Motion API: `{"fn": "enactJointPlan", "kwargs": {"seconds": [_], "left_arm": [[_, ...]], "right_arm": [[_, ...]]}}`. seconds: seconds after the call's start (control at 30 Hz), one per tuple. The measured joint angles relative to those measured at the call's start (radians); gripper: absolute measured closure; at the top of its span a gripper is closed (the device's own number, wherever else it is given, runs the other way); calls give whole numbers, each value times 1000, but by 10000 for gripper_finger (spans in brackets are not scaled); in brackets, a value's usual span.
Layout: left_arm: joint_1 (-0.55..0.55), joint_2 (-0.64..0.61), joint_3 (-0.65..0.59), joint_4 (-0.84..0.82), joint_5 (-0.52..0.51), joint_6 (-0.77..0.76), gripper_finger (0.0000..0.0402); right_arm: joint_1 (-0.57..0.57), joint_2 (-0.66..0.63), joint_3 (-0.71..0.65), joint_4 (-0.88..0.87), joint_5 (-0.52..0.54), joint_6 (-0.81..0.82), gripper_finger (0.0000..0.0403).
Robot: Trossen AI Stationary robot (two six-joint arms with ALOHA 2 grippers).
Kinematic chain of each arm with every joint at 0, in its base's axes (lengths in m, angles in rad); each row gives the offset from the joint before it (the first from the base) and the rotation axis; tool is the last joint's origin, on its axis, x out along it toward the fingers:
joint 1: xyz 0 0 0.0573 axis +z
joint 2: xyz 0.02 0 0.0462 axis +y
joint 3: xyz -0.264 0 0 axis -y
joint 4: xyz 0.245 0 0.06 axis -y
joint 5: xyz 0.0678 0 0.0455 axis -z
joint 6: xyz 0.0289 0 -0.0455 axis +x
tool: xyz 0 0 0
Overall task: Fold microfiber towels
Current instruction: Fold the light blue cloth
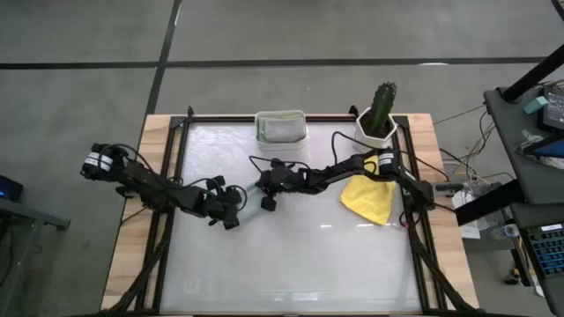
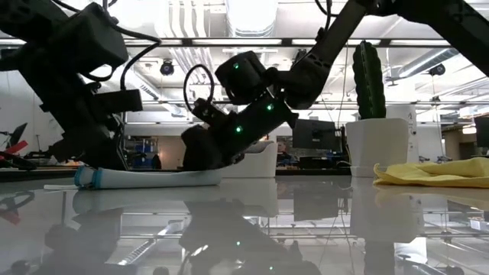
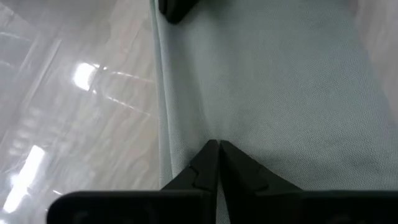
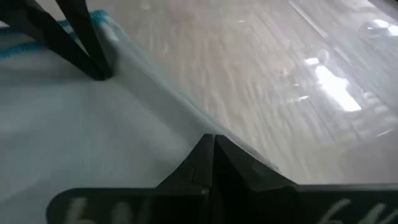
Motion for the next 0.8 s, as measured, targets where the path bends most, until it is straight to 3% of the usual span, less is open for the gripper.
{"fn": "enactJointPlan", "kwargs": {"seconds": [0.3, 0.63, 0.8], "left_arm": [[0, -60, -3, -65, 42, -11, 400], [0, -247, 10, -139, 54, 30, 400], [-8, -339, 15, -130, 190, 45, 400]], "right_arm": [[-1, -21, -1, -60, 57, -22, 394], [14, -131, -3, -164, 48, -45, 394], [39, -173, 2, -242, -104, -53, 394]]}}
